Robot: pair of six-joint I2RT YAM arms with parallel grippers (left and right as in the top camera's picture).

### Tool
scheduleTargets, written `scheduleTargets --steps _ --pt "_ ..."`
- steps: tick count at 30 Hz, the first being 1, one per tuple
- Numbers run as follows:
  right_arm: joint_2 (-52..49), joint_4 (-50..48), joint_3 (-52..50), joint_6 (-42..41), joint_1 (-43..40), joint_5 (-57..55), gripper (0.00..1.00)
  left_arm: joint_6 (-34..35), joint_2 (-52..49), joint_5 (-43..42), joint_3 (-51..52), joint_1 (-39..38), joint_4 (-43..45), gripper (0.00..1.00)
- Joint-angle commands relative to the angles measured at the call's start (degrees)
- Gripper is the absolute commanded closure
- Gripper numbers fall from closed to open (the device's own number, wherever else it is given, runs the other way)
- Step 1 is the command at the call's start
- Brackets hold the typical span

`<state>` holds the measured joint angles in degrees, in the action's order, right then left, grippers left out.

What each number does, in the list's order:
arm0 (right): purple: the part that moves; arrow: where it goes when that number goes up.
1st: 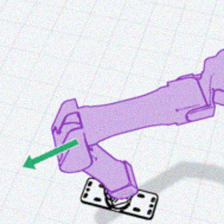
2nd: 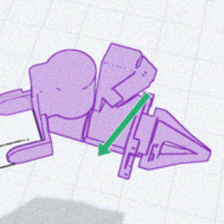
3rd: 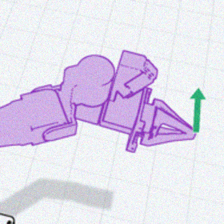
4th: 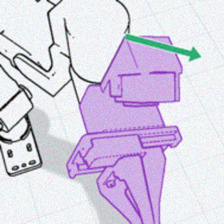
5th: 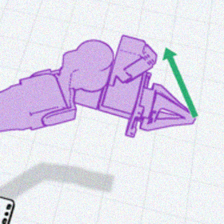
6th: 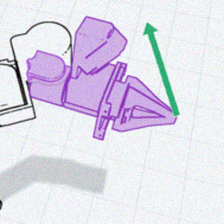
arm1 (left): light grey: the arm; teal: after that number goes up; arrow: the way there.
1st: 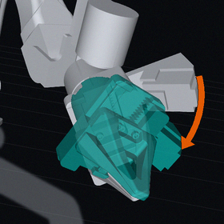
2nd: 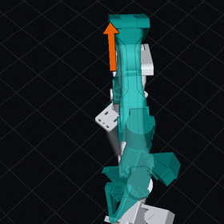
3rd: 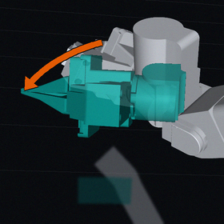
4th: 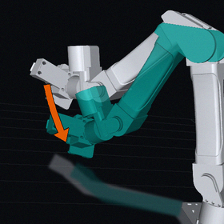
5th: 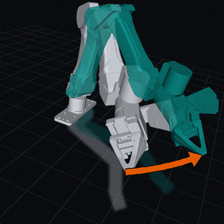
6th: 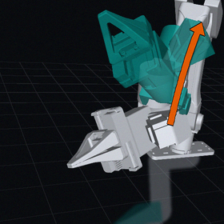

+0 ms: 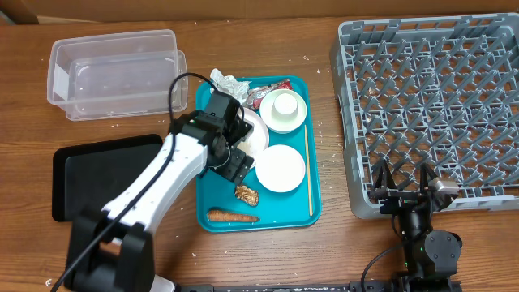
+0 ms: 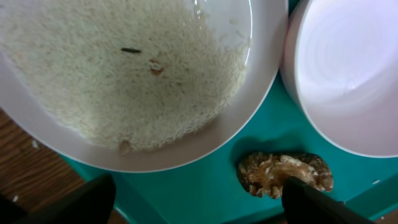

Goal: Sort waste into correct bins and load items into the dishwasher
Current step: 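Lower the left gripper and pinch the rim of the white rice plate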

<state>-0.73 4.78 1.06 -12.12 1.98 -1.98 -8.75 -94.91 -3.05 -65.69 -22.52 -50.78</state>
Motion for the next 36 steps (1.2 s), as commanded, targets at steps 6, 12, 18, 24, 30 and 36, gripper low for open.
scheduleTargets --steps 6,12,18,24,30,36 --pt "0.57 -0.17 -0.59 0.17 0.22 -0.72 0.00 -6.34 -5.51 1.97 0.70 -0.55 2.38 0.15" --pt "0.57 -0.17 -0.59 0.17 0.22 -0.70 0.00 -9.49 -6.03 2.36 0.70 -0.55 3.48 0.25" --pt "0.57 -0.15 -0.59 0.17 0.22 -0.72 0.00 -10.54 -8.15 1.97 0.72 -1.07 4.48 0.29" --pt "0.57 -0.17 -0.59 0.17 0.22 -0.72 0.00 -10.56 -9.35 1.97 0.72 -2.03 4.39 0.31" --pt "0.57 -0.17 -0.59 0.17 0.22 -0.72 0.00 -10.99 -9.92 2.01 0.72 -2.25 4.96 0.33" --pt "0.57 -0.15 -0.59 0.17 0.22 -0.72 0.00 -10.97 -10.10 1.97 0.72 -2.25 6.27 0.36"
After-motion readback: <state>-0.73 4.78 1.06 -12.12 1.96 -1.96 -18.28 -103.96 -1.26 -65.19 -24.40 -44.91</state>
